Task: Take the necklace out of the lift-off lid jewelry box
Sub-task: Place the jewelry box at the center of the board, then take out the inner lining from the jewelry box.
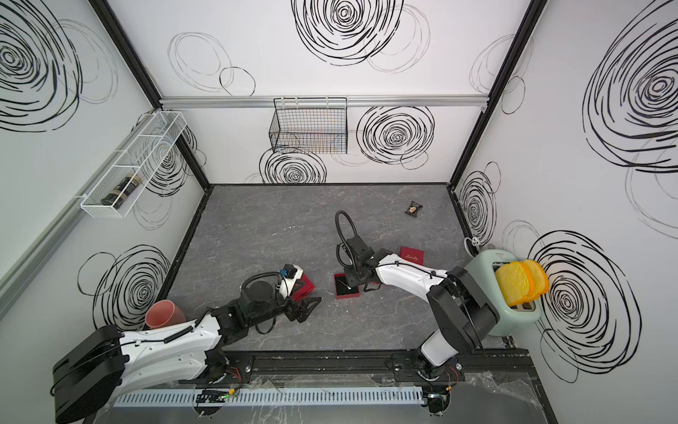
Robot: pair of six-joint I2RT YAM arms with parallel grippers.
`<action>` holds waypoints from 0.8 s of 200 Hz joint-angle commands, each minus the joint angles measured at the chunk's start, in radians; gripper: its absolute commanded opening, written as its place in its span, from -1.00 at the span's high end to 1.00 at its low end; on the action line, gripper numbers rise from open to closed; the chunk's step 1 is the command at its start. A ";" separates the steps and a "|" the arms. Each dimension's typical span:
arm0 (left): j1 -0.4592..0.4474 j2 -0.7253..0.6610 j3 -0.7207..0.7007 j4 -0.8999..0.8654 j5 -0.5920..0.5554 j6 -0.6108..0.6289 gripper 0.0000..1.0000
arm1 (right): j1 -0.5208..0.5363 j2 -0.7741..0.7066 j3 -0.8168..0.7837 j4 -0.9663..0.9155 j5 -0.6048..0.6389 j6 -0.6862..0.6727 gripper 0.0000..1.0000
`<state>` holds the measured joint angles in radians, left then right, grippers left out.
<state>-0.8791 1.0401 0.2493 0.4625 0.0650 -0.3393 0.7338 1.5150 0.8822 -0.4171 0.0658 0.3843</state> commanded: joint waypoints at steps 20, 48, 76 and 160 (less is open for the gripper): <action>-0.009 0.005 -0.014 0.045 -0.047 0.017 -0.88 | 0.068 -0.073 -0.020 -0.005 -0.023 0.071 0.08; -0.010 0.005 -0.013 0.045 -0.050 0.024 -0.87 | 0.098 -0.053 -0.051 0.024 -0.026 0.099 0.11; -0.012 0.008 -0.011 0.046 -0.052 0.026 -0.86 | 0.129 0.000 -0.052 0.011 0.021 0.125 0.11; -0.019 0.011 -0.015 0.046 -0.065 0.032 -0.85 | 0.184 0.079 -0.026 -0.035 0.122 0.197 -0.05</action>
<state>-0.8906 1.0477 0.2420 0.4667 0.0166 -0.3233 0.9108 1.5631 0.8387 -0.4129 0.1436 0.5426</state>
